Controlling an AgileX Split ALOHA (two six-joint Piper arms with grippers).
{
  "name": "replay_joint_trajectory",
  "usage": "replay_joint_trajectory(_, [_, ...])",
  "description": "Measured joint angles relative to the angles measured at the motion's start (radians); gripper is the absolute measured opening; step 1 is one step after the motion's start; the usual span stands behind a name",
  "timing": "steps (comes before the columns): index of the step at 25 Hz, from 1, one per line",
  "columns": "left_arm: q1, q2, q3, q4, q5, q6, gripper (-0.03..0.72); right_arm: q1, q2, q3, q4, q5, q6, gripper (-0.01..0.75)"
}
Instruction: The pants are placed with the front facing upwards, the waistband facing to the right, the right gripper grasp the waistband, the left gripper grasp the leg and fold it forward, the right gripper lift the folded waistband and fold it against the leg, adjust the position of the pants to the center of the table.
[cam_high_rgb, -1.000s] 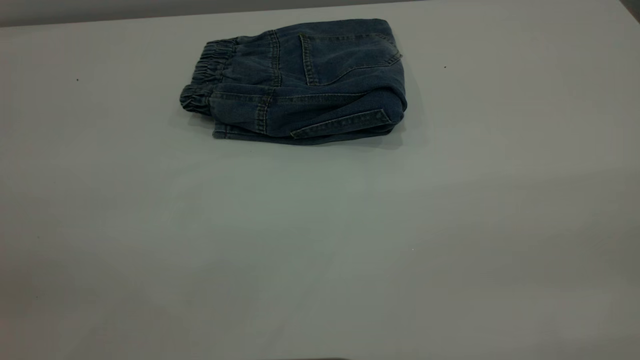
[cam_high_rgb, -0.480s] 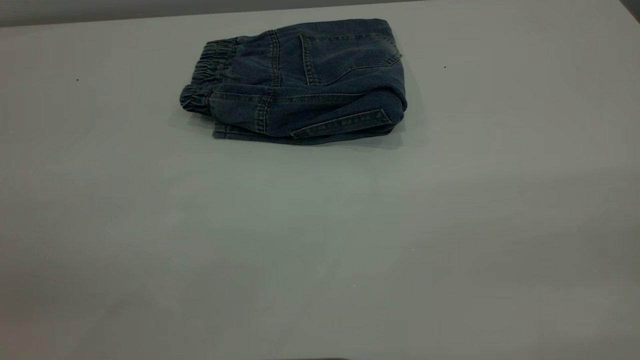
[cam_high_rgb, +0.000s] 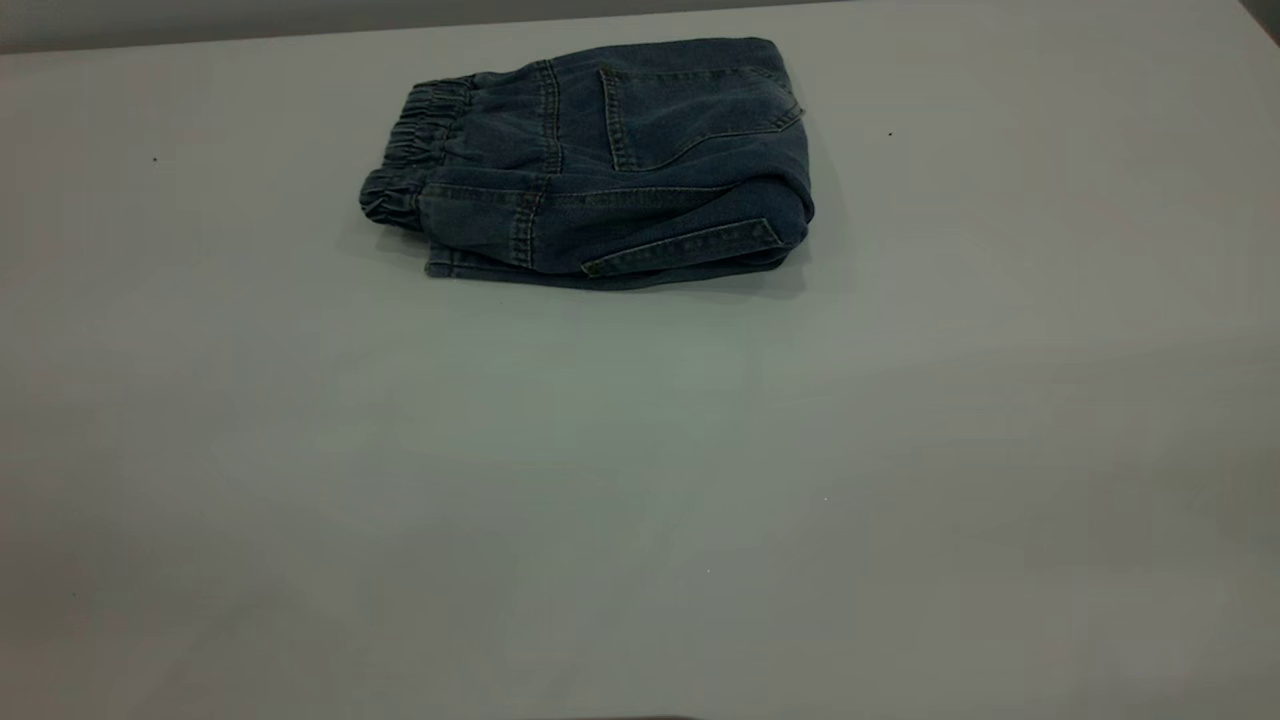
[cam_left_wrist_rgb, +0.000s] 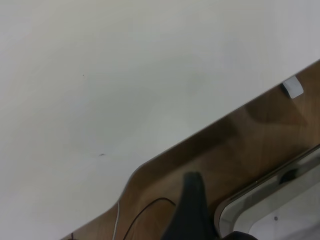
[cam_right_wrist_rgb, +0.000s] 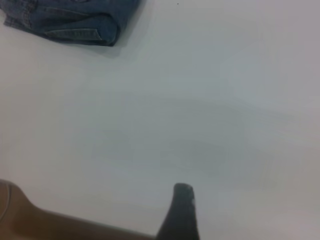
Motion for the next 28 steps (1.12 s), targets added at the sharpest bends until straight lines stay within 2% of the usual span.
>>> replay_joint_trajectory(2, [0.032, 0.0, 0.0, -0.001, 0.0, 0.0, 0.587, 0.0, -0.001, 0.0, 0.0, 0.0, 0.0, 0.578])
replay_joint_trajectory(7, [0.298, -0.038, 0.0, -0.002, 0.0, 0.0, 0.587, -0.004, -0.028, 0.0, 0.0, -0.001, 0.0, 0.578])
replay_joint_trajectory(11, [0.439, -0.149, 0.0, -0.001, 0.001, 0.0, 0.587, -0.044, -0.065, 0.0, 0.0, 0.0, 0.0, 0.578])
replay_joint_trajectory(14, [0.47, -0.231, 0.0, -0.001, 0.003, 0.0, 0.587, -0.064, -0.082, 0.0, 0.0, 0.0, 0.0, 0.578])
replay_joint_trajectory(28, [0.47, -0.317, 0.0, -0.001, 0.01, 0.0, 0.587, -0.064, -0.084, 0.0, 0.001, 0.0, 0.0, 0.578])
